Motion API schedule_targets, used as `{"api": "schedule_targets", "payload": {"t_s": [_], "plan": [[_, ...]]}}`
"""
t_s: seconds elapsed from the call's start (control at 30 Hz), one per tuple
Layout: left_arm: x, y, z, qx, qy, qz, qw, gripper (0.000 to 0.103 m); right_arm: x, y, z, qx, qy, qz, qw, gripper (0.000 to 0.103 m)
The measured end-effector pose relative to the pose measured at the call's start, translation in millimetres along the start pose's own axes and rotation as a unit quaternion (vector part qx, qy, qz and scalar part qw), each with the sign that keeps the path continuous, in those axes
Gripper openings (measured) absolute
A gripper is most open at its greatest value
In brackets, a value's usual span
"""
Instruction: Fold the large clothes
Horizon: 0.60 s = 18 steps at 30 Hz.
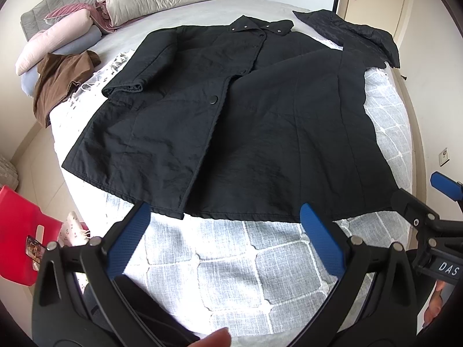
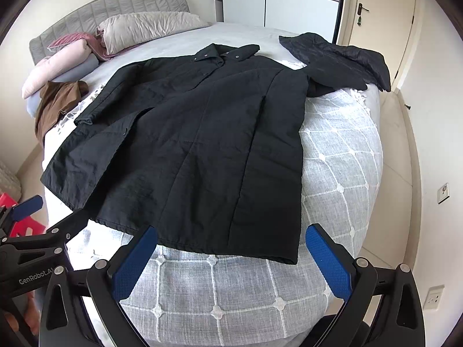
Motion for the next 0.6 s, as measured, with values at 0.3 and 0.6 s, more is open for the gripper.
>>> {"api": "schedule_targets", "payload": {"t_s": [0.3,0.6], "plan": [[0.9,1.2,1.3,0.000,0.001,0.000,1.0000,0.103,1.4,-0.3,0.0,0.000,0.001,0.000,1.000,0.103],[0.9,3.4,5.6,-0.005,0.002,-0.002,1.0000,0.103,1.9,0.0,-0.1,0.000,0.001,0.000,1.000,0.103]]}}
Point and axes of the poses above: each gripper's, at about its wrist camera, not at the fingertips, and z roughly the way its jaws point, x to its right, y to its underside, the point moved 6 cm from there along z, roughly the way its jaws point, and after that the axes turned 1 degree about -z, right-handed, at the moved point
